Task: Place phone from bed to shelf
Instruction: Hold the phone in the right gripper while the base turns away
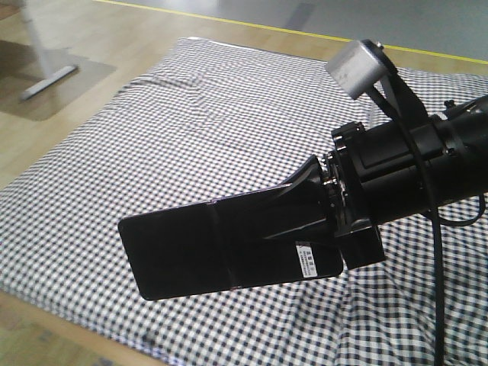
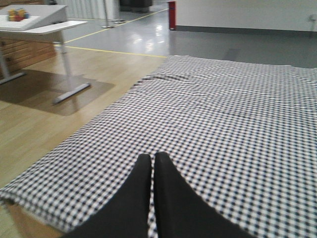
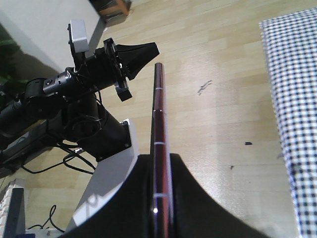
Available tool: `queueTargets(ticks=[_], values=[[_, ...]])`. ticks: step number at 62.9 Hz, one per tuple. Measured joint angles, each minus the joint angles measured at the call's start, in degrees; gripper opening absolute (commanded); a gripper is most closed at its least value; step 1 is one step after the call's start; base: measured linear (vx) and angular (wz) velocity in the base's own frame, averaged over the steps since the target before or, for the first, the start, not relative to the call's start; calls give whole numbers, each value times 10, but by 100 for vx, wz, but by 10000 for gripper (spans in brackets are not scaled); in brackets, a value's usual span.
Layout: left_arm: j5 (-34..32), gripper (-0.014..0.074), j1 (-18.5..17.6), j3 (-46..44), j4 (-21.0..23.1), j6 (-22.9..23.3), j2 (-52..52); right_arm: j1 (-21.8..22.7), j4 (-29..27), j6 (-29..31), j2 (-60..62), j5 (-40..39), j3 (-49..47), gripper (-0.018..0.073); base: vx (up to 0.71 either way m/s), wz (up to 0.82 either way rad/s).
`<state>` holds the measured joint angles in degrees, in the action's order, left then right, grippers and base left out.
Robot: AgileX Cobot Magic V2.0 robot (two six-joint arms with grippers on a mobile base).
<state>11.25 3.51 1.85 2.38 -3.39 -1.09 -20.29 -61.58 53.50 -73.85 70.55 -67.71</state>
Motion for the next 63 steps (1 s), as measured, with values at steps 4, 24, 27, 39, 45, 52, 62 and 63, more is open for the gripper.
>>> queueTargets(ticks=[4,24,27,39,45,52,62,63], values=[[0,1,0,0,0,0,0,0,0,0,0,0,0,-2,-9,47],[0,1,0,0,0,0,0,0,0,0,0,0,0,-2,-10,52],[0,1,0,0,0,0,0,0,0,0,0,0,0,-2,-12,59],[0,1,0,0,0,0,0,0,0,0,0,0,0,-2,-12,62],[0,1,0,0,0,0,0,0,0,0,0,0,0,-2,-13,63],[0,1,0,0,0,0,0,0,0,0,0,0,0,-2,-13,63],[0,1,0,0,0,0,0,0,0,0,0,0,0,-2,-13,64],[0,1,0,0,0,0,0,0,0,0,0,0,0,-2,-12,65]])
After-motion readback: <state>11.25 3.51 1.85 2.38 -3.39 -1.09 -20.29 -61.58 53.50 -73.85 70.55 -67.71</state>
